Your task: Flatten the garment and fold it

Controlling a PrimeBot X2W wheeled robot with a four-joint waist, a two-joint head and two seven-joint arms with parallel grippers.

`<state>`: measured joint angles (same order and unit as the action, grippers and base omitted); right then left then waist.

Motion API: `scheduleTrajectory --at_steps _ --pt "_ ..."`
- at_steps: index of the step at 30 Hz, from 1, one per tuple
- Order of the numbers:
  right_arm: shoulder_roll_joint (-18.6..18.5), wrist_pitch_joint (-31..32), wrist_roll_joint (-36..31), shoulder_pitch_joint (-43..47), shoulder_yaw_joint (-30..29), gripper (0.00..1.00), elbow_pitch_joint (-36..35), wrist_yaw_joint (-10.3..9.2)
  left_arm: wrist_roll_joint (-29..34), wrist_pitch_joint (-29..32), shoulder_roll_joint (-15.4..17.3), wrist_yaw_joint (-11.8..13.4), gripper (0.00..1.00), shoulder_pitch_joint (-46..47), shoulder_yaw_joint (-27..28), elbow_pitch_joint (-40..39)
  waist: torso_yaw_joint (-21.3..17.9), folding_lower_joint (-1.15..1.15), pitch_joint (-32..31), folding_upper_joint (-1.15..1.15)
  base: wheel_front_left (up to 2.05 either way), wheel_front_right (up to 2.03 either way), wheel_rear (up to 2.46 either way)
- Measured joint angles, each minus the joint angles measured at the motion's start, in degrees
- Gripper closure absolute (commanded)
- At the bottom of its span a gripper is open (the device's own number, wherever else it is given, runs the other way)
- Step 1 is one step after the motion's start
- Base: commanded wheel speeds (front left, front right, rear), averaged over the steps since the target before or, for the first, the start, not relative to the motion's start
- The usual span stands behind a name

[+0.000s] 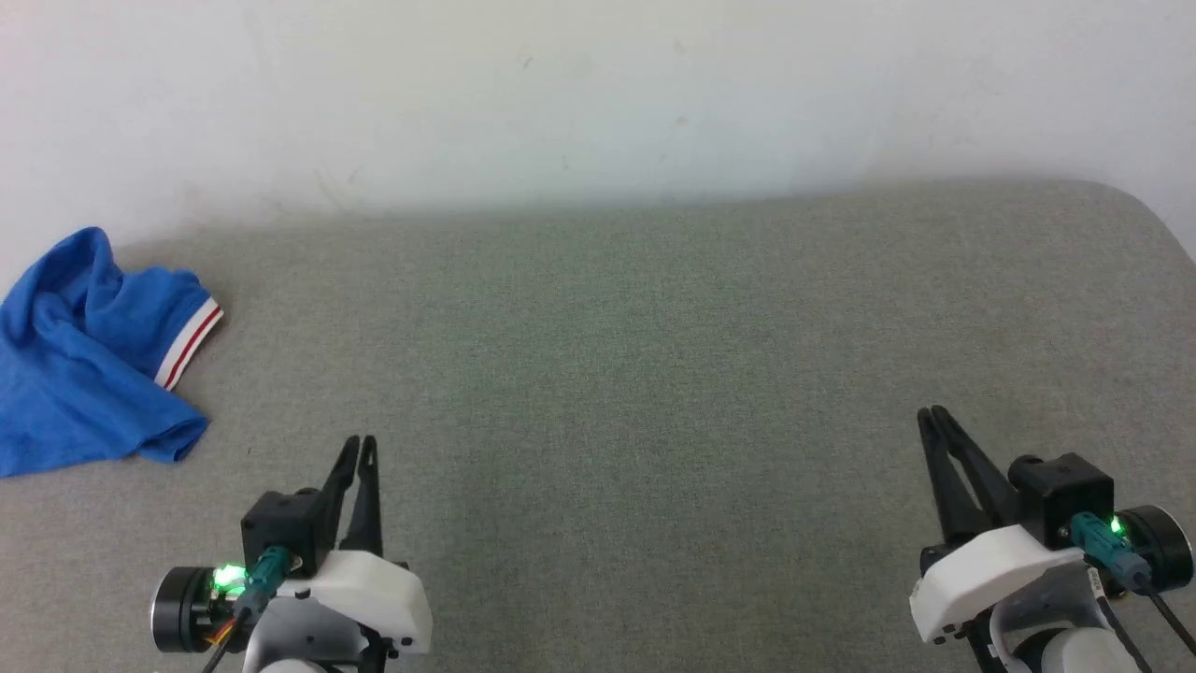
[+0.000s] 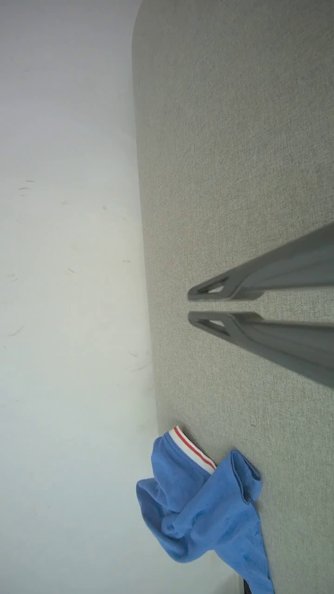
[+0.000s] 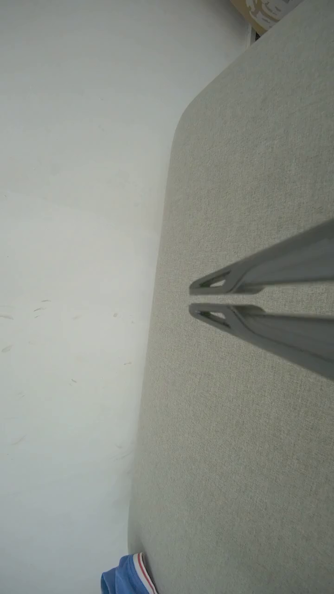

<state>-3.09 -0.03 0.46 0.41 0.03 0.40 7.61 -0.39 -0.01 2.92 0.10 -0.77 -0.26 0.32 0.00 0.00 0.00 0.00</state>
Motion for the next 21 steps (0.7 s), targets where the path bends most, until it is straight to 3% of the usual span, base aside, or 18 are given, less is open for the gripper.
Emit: scheduleTrajectory --at_steps 1,21 --pt "-0.02 0.0 0.0 0.01 0.0 0.0 0.04 0.0 0.0 0.0 0.0 0.0 0.0 -0.01 -0.02 0.02 0.0 0.0 0.0 0.0 0.0 0.0 0.0" --pt "-0.04 -0.1 0.01 0.01 0.1 0.0 0.09 0.0 -0.01 0.05 0.01 0.0 0.0 -0.01 -0.1 0.04 0.11 0.0 -0.03 0.0 0.0 0.0 0.0"
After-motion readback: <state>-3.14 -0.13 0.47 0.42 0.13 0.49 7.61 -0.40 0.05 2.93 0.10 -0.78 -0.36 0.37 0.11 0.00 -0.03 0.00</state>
